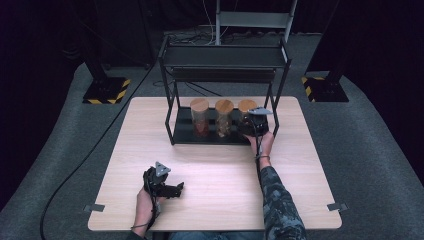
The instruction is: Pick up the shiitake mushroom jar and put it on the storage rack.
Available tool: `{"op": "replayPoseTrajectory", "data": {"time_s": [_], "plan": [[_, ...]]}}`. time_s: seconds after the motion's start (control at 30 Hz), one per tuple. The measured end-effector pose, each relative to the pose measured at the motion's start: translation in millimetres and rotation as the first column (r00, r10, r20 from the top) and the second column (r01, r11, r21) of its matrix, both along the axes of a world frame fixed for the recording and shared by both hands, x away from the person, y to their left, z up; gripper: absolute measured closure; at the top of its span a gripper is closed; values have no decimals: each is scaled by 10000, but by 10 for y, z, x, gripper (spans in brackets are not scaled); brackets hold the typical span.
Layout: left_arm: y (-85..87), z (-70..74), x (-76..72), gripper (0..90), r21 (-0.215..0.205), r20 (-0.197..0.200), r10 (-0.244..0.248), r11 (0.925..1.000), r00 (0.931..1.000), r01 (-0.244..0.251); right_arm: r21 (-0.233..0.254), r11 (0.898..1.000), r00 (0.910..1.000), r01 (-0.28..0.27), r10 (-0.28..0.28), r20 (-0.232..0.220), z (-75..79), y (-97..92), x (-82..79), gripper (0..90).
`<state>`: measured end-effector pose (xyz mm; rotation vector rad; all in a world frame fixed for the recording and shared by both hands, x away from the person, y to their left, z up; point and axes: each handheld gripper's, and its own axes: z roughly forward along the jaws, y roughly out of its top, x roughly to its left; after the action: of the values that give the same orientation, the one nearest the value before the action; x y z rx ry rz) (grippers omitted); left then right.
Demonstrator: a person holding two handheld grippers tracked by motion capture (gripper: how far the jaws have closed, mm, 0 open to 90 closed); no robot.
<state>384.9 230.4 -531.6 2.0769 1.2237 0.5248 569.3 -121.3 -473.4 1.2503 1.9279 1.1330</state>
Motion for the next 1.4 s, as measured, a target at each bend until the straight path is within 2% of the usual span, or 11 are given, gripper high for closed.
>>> {"op": "replayPoseTrajectory", "data": {"time_s": [0.4, 0.67, 0.93, 1.4], "plan": [[0, 0, 0, 2, 1, -1, 0, 10000, 10000, 0, 16, 10000, 10000, -35, 35, -12, -55, -4, 21, 243], [1, 0, 0, 2, 14, 4, -10, 10000, 10000, 10, 579, 9983, 10000, 9, -4, -86, -95, -65, 24, 242], [0, 0, 0, 2, 4, 1, 3, 10000, 10000, -3, 542, 9985, 9998, 101, -109, 137, -118, -51, 30, 242], [0, 0, 0, 2, -1, 3, 6, 10000, 10000, -6, 538, 9985, 9999, 73, -78, 89, -116, -49, 58, 241]]}}
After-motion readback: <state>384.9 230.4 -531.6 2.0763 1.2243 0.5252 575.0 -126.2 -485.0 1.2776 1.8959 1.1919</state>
